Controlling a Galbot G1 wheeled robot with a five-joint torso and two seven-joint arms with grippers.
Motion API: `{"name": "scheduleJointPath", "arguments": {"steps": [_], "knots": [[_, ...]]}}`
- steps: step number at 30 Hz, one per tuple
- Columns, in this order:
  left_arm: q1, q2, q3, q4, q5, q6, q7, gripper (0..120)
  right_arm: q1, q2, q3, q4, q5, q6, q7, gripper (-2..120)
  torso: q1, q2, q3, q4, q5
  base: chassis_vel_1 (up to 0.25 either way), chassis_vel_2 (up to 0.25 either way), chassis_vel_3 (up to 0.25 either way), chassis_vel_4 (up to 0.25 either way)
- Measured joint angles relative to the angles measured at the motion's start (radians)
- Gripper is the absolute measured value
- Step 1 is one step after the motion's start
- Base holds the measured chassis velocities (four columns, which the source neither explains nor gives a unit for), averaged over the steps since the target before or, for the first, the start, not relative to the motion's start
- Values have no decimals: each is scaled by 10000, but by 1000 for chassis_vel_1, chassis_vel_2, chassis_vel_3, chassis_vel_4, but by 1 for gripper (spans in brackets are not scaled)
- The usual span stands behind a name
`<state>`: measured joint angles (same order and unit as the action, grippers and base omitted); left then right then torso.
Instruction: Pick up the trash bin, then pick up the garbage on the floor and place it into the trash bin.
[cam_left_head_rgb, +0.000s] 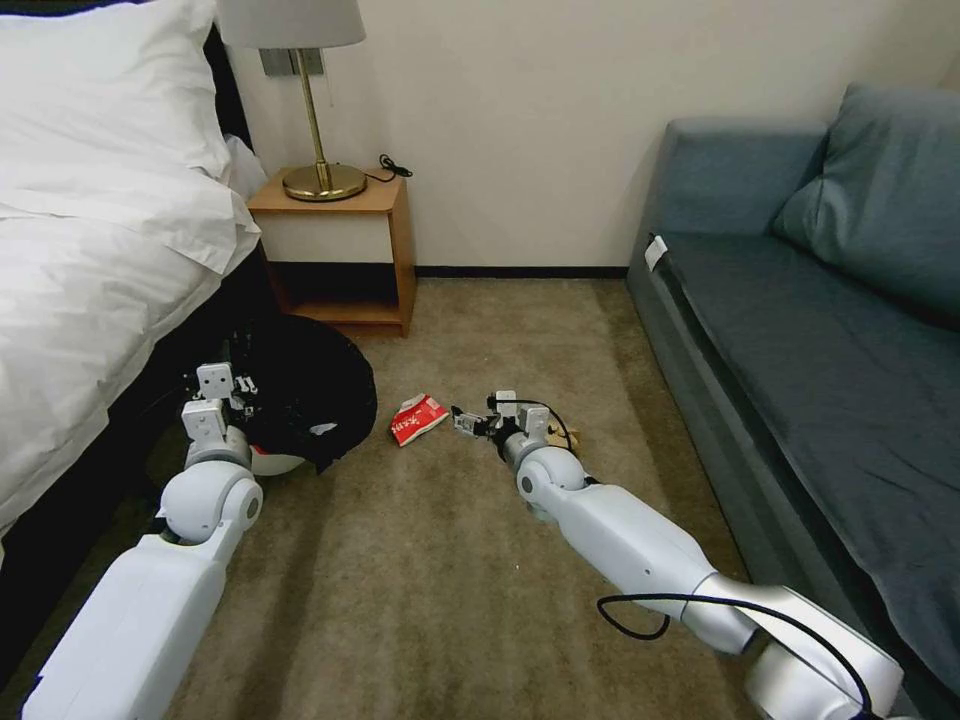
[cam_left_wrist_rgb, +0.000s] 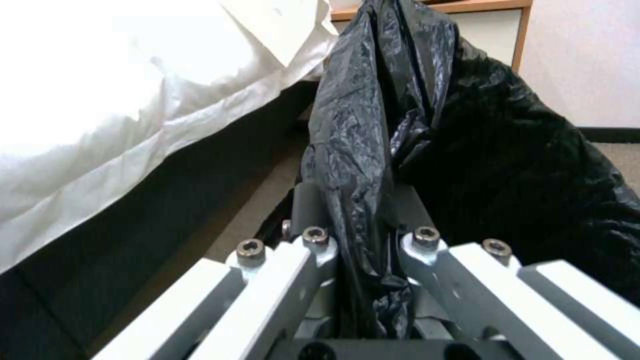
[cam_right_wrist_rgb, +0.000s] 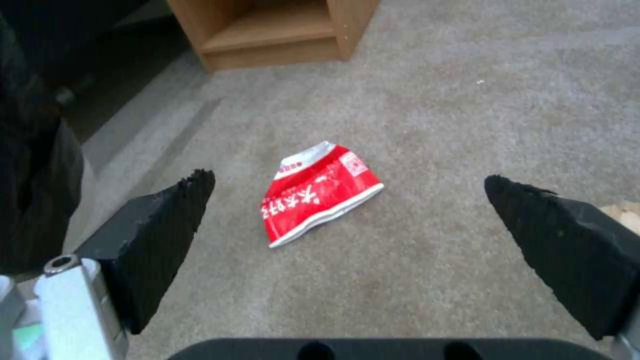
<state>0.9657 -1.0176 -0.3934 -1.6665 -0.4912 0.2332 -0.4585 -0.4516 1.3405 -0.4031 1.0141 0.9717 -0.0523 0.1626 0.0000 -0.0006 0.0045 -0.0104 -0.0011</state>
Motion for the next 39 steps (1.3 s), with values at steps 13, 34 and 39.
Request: {"name": "scheduleJointPath", "arguments": {"steps": [13, 34, 39], "knots": [[-124, -128, 45, 209, 64, -47, 27, 6, 102, 160, -40, -456, -64, 211, -453, 100, 0, 0, 0, 0, 0, 0, 0, 0, 0], [-343, -136, 158, 306, 42, -50, 18, 6, 226, 222, -43, -780, -105, 456, -829, 100, 0, 0, 0, -1, 1, -20, 26, 23, -28], [-315, -118, 163, 251, 43, -36, 5, 6, 211, 221, -23, -780, -117, 472, -829, 100, 0, 0, 0, 0, 1, -48, 48, 52, -50]]}}
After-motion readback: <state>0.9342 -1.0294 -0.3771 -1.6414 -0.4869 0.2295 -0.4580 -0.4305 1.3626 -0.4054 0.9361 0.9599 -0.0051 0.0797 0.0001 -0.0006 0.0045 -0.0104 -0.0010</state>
